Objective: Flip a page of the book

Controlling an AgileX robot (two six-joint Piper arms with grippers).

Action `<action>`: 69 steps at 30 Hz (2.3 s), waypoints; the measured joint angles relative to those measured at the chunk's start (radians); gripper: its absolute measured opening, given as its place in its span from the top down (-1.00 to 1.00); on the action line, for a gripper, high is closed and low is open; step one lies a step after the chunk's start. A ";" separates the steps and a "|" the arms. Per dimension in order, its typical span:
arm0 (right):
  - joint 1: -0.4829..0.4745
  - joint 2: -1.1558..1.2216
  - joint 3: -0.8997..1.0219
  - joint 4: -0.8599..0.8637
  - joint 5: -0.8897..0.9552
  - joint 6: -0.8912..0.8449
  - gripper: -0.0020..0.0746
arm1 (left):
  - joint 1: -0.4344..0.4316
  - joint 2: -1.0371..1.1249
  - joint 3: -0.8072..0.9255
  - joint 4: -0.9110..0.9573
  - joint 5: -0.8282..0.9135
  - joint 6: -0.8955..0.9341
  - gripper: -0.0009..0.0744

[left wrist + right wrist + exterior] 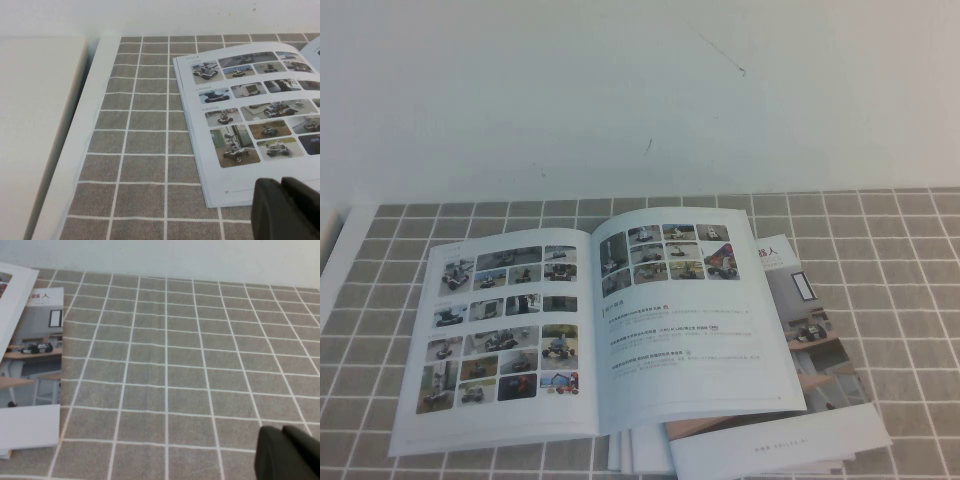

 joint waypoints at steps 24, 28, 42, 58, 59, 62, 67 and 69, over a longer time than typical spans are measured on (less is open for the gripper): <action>0.000 0.000 0.009 -0.029 -0.279 0.000 0.95 | 0.000 0.000 0.006 0.008 -0.514 0.001 0.99; 0.000 0.000 0.009 -0.029 -0.509 0.000 0.95 | 0.000 0.000 0.006 0.008 -0.723 0.001 0.99; 0.000 0.000 0.009 -0.011 -0.783 0.025 0.95 | 0.000 0.000 0.006 0.038 -0.998 0.001 0.99; 0.000 0.222 -0.533 0.032 -0.003 0.032 0.95 | 0.002 0.101 -0.420 0.284 -0.406 -0.133 0.99; 0.000 0.253 -0.558 0.051 0.040 0.016 0.95 | 0.002 0.116 -0.424 0.271 -0.396 -0.161 0.99; 0.000 0.379 -0.649 0.169 0.169 -0.092 0.95 | 0.002 0.178 -0.424 0.224 -0.347 -0.258 0.99; 0.000 0.574 -0.731 0.405 0.328 -0.360 0.95 | 0.002 0.303 -0.424 0.192 -0.280 -0.302 0.99; 0.000 0.663 -0.740 0.538 0.361 -0.519 0.95 | 0.002 0.368 -0.424 0.178 -0.243 -0.307 0.99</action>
